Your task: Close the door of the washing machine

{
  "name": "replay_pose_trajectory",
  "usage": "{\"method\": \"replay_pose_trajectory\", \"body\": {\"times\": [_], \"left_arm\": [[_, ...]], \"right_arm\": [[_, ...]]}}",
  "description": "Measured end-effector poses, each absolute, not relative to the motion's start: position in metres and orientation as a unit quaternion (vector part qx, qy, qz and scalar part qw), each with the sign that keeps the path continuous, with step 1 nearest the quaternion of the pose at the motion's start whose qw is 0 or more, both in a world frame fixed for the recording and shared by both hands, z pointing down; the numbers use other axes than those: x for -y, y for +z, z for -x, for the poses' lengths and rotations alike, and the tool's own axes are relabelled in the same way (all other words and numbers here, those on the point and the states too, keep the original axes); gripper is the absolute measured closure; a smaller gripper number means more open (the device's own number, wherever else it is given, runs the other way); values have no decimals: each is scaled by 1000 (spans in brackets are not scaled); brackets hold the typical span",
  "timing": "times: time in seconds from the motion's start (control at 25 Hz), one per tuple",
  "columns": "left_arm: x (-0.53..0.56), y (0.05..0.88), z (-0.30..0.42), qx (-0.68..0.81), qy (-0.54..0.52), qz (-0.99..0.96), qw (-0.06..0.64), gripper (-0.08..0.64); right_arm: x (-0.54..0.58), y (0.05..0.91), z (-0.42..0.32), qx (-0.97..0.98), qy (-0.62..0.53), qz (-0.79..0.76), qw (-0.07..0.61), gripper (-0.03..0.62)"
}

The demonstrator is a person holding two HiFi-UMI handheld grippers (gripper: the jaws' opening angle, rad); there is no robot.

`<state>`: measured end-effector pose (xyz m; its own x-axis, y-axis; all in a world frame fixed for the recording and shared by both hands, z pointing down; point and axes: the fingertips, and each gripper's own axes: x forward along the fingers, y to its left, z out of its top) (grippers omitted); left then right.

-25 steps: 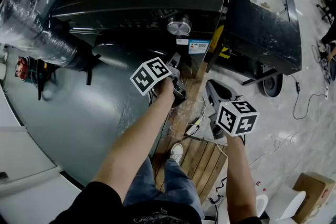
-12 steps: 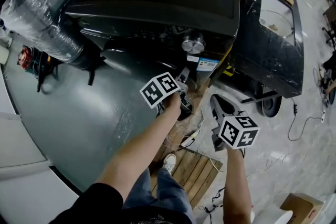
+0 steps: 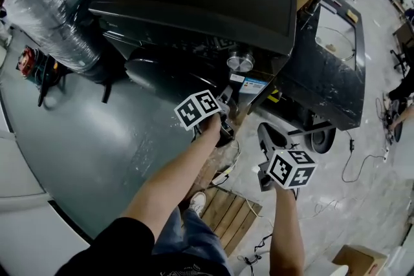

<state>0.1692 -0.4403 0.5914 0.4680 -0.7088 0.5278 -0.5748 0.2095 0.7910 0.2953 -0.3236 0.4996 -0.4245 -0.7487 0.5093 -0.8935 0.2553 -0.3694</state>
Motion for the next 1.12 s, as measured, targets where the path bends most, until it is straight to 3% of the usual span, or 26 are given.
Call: {"method": "replay_pose_trajectory", "body": {"times": [0.56, 0.84, 1.12], "left_arm": [[407, 552, -161, 442, -76, -658, 605, 239], [379, 503, -136, 442, -37, -714, 541, 323], [358, 440, -120, 437, 12, -784, 442, 359]], "right_arm": [[287, 460, -270, 784, 301, -532, 108, 569], [276, 432, -250, 791, 287, -531, 95, 569], [275, 391, -231, 806, 258, -527, 81, 569]]}}
